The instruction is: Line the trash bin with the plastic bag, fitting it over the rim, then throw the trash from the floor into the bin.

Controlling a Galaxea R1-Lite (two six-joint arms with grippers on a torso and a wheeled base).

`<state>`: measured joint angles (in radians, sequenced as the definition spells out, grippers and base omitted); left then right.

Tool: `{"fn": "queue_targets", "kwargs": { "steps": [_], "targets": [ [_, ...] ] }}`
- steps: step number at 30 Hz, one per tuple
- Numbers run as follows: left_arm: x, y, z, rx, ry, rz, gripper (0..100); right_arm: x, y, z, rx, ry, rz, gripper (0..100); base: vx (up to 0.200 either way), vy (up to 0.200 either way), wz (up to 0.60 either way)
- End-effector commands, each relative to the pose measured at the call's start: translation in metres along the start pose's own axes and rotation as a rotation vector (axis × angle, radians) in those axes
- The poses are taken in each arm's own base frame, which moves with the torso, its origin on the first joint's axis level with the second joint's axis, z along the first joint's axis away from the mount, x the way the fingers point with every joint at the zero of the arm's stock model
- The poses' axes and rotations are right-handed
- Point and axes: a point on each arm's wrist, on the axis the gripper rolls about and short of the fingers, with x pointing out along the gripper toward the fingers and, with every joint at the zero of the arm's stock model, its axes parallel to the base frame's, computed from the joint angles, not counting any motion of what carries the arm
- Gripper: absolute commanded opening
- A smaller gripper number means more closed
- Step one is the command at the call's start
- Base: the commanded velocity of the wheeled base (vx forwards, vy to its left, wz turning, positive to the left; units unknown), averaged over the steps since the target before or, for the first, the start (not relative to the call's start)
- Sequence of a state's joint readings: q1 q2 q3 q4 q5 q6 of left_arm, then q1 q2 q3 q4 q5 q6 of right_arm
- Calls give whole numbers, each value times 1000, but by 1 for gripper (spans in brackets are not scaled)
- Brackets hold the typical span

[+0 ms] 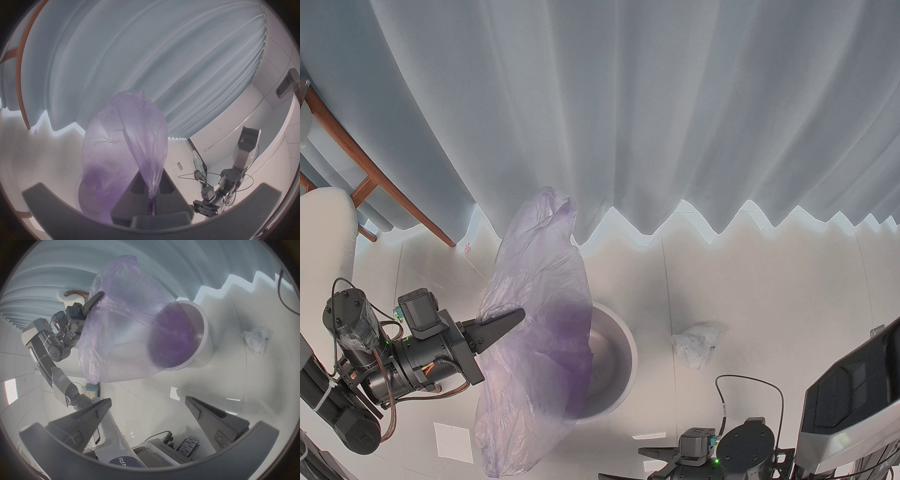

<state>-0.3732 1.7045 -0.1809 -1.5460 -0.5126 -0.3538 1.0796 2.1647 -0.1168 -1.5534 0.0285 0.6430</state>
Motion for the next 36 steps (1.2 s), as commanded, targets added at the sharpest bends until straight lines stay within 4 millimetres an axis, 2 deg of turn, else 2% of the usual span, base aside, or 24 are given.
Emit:
{"fn": "queue_targets", "kwargs": {
  "steps": [1,7,13,27,36],
  "targets": [
    [0,0,0,0,0,-1,0,7,1,-3,-6,4,11,100,0,0,0],
    [0,0,0,1,-2,-2,0,12,6,3,-3,-16,54,100,0,0,0],
    [0,0,0,13,1,-1,0,10,9,2,109,15,91,100,0,0,0],
    [1,3,-5,48,21,8,0,15,10,3,109,43,138,100,0,0,0],
    [1,2,-5,46,20,4,0,31,6,-3,108,62,132,100,0,0,0]
  ]
}}
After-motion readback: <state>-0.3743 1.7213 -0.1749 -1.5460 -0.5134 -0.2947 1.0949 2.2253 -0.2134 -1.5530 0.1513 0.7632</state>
